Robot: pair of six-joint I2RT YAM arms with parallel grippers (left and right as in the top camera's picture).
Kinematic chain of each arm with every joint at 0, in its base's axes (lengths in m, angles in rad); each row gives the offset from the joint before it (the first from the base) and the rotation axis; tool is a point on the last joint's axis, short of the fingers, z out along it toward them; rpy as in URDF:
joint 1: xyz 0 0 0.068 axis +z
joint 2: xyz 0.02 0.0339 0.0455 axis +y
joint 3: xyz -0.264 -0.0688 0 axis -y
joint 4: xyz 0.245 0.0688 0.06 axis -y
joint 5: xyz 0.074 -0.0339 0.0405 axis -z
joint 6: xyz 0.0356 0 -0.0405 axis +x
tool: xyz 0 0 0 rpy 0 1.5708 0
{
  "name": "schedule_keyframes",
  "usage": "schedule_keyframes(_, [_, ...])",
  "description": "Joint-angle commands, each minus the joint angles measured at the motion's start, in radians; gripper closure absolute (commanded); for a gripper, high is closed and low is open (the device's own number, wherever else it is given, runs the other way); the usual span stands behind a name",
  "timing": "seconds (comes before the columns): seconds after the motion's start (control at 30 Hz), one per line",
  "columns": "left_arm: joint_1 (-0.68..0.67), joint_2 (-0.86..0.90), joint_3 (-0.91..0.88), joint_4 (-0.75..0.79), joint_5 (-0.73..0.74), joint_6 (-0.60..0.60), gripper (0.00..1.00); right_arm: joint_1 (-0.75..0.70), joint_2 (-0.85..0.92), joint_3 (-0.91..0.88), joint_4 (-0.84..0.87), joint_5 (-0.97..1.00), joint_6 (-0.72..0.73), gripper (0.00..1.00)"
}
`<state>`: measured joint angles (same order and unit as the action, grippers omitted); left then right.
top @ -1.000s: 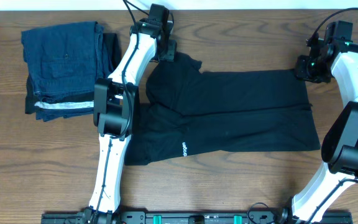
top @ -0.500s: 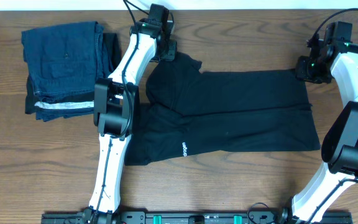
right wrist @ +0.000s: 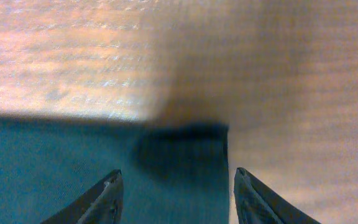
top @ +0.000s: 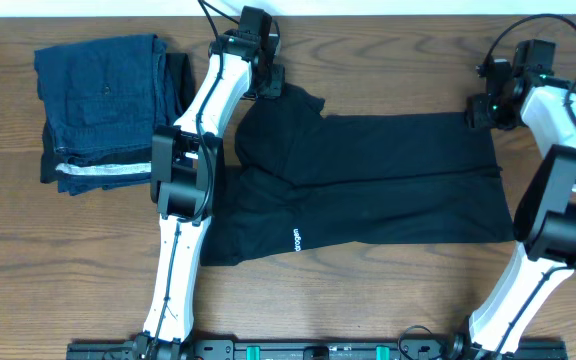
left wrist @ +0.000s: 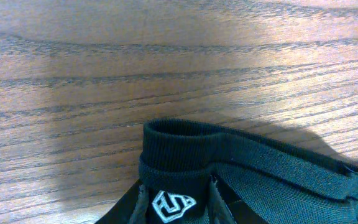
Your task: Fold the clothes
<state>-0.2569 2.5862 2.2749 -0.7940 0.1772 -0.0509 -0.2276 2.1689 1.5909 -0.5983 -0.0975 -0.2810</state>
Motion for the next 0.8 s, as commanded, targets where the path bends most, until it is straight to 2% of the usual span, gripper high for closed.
schedule_keyframes(0.0, [0.003,0.029,0.01,-0.017,0.007,0.002,0.71,0.003,0.026,-0.004,0.057,-0.003,-0.039,0.45])
schedule_keyframes(0.2, [0.003,0.029,0.01,-0.016,0.007,0.002,0.71,0.003,0.028,-0.005,0.09,-0.003,-0.102,0.44])
schedule_keyframes(0.57, [0.003,0.029,0.01,-0.016,0.007,0.002,0.7,-0.01,0.031,-0.051,0.116,-0.003,-0.118,0.43])
schedule_keyframes(0.77, [0.003,0.029,0.01,-0.016,0.007,0.002,0.7,-0.025,0.031,-0.097,0.175,-0.008,-0.116,0.39])
